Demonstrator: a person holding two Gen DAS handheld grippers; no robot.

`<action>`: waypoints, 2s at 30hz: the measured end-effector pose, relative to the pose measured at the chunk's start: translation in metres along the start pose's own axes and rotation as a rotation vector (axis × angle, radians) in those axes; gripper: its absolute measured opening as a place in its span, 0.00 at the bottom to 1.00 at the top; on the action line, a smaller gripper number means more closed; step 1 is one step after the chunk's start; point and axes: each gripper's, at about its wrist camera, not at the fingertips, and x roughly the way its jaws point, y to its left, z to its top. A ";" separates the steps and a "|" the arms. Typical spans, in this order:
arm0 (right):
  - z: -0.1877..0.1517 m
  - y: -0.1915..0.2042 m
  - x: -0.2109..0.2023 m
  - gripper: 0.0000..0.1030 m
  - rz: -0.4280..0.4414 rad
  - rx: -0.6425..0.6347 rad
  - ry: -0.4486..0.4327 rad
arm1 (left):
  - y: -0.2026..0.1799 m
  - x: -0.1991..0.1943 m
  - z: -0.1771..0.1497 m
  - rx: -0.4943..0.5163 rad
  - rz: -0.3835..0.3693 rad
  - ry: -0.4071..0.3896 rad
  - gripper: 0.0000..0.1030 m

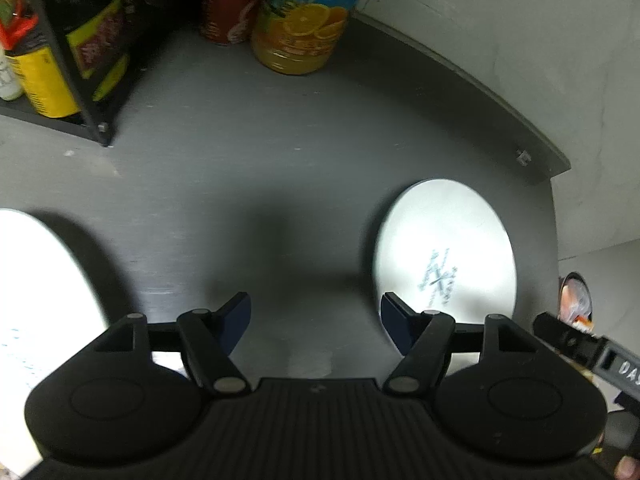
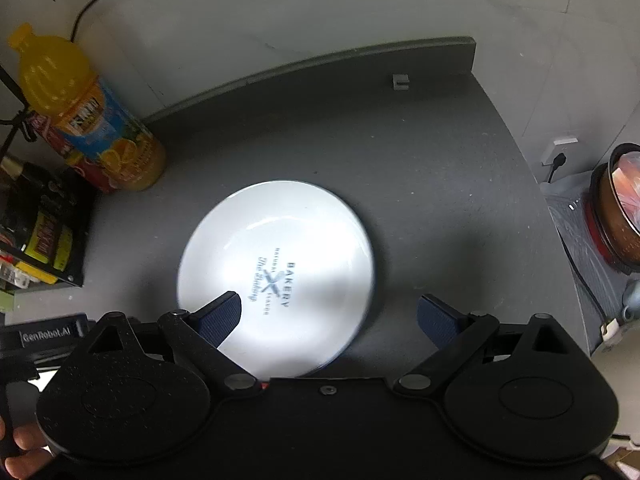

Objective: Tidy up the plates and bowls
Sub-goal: 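Move both grippers to the rim of the white 'BAKERY' plate, then close both grippers on the 'BAKERY' plate rim and lift it, then carry the 'BAKERY' plate with both grippers onto the 'Sweet' plate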

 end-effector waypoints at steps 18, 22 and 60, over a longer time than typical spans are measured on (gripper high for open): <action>0.018 -0.032 0.054 0.68 0.027 0.014 0.111 | -0.019 0.050 -0.006 -0.093 -0.075 0.020 0.65; 0.020 -0.035 0.067 0.61 0.030 0.017 0.135 | -0.021 0.059 -0.003 -0.085 -0.103 0.011 0.60; 0.039 0.021 0.011 0.10 0.139 -0.187 -0.032 | 0.011 0.009 0.032 -0.064 -0.177 -0.010 0.12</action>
